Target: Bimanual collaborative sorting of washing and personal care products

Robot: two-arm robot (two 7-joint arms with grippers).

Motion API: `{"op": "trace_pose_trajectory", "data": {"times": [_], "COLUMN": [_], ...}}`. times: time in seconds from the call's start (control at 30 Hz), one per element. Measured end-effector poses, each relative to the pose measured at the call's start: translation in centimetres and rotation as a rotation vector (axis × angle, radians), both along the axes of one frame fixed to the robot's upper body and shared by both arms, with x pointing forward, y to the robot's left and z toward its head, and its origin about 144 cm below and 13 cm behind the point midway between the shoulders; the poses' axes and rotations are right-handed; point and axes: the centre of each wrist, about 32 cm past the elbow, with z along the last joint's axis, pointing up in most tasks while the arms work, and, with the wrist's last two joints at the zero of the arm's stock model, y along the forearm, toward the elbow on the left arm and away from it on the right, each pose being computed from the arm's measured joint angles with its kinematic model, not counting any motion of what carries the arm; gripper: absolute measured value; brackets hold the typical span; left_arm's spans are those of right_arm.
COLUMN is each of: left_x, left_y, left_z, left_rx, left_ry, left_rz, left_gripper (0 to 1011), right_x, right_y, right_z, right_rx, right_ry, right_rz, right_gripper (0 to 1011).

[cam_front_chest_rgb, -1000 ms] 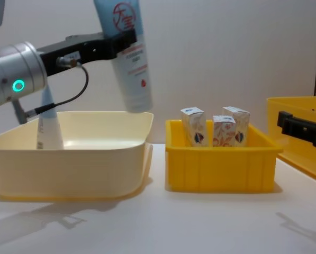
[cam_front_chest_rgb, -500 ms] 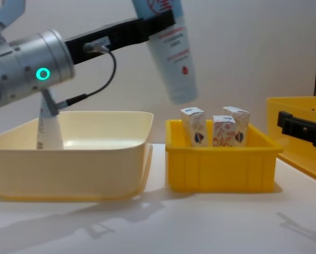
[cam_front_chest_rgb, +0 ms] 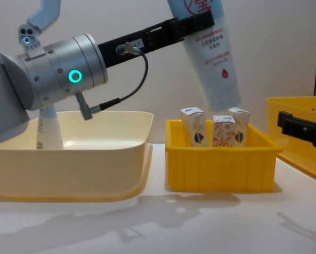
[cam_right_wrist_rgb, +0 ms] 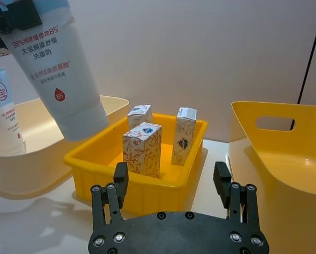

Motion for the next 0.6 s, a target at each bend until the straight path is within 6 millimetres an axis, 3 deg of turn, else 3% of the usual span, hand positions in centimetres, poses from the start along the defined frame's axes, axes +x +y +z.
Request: {"op": "trace_pose_trajectory", "data": {"times": [0.6], "left_x": [0.4], "left_y": [-1.1], "left_z": [-0.3], "left_rx": [0.006], "left_ry": [0.027], "left_rz": [-0.04], "left_gripper": [255], "right_x": [0.0], "right_y": [-0.5], "right_z": [0.7], "right_rx": [0.03], "right_ry": [0.014], "right_rz": [0.053], "right_gripper": [1001]}}
